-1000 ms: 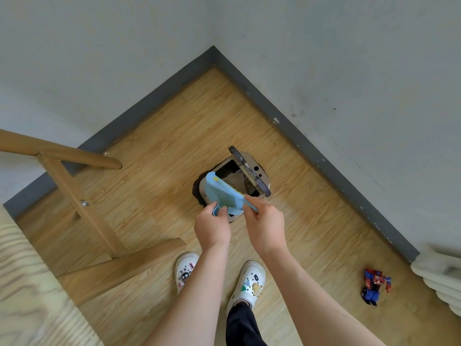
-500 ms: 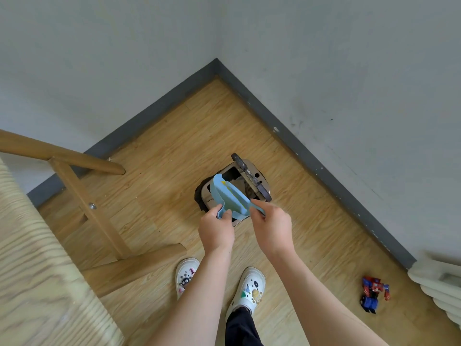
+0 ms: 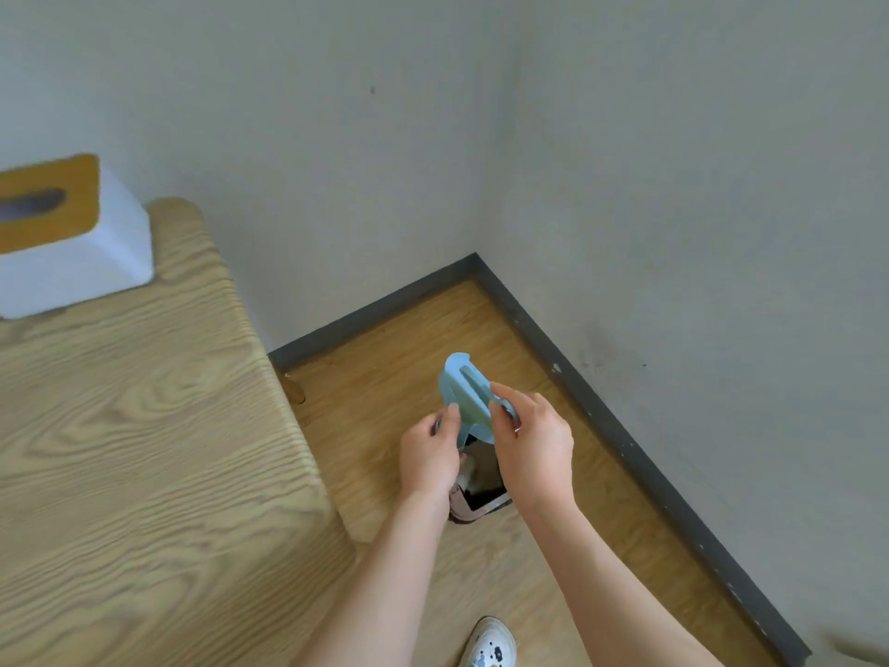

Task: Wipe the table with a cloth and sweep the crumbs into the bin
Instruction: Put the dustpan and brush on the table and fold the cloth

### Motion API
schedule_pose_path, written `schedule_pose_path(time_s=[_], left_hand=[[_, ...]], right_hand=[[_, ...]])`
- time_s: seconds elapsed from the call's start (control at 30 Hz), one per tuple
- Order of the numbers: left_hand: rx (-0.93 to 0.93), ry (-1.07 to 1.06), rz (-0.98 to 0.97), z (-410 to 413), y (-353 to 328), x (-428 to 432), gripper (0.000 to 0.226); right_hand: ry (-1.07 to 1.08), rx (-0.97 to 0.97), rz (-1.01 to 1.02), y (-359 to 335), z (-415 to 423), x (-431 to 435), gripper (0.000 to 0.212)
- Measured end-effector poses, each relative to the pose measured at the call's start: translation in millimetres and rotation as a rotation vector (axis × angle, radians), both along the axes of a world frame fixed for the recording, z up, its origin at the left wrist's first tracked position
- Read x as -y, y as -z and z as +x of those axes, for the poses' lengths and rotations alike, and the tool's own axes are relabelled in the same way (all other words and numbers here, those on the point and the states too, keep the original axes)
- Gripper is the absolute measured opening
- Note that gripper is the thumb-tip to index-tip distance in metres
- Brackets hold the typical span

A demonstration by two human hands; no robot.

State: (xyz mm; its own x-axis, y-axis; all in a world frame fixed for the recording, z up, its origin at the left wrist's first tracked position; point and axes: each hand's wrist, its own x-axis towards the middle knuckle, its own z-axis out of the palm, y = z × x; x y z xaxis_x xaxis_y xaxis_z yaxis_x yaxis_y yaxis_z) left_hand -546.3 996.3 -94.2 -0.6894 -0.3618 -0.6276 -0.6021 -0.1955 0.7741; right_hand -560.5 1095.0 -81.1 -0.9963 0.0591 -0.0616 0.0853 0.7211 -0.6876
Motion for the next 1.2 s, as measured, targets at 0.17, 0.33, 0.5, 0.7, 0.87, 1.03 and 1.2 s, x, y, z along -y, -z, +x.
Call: schedule_pose_path(time_s=[0.17, 0.33, 0.5, 0.7, 0.87, 1.03, 1.2], left_hand=[[-0.049, -0.11, 0.152, 15, -56, 36, 0.026], [-0.183, -0.266, 0.306, 54, -115, 98, 0.03], [-0.338, -0.303, 0.335, 106, -165, 166, 0.02], [-0.414, -0.391, 0.305, 173, -199, 258, 0.02], [-0.48, -0.447, 0.33, 233, -211, 321, 0.02], [-0.548, -0.488, 0.31, 293, -219, 384, 0.021], [-0.57, -0.544, 0.285, 346, -217, 438, 0.022]], right_hand=[[-0.07, -0.06, -0.029, -52, 1, 39, 0.028], [-0.219, -0.16, -0.092, -117, 24, 98, 0.016], [-0.353, -0.214, -0.139, -169, 64, 156, 0.009], [-0.466, -0.255, -0.183, -197, 126, 249, 0.013], [-0.584, -0.335, -0.157, -210, 174, 333, 0.022], [-0.754, -0.425, -0.109, -206, 223, 407, 0.023], [-0.909, -0.489, -0.054, -207, 268, 465, 0.025]])
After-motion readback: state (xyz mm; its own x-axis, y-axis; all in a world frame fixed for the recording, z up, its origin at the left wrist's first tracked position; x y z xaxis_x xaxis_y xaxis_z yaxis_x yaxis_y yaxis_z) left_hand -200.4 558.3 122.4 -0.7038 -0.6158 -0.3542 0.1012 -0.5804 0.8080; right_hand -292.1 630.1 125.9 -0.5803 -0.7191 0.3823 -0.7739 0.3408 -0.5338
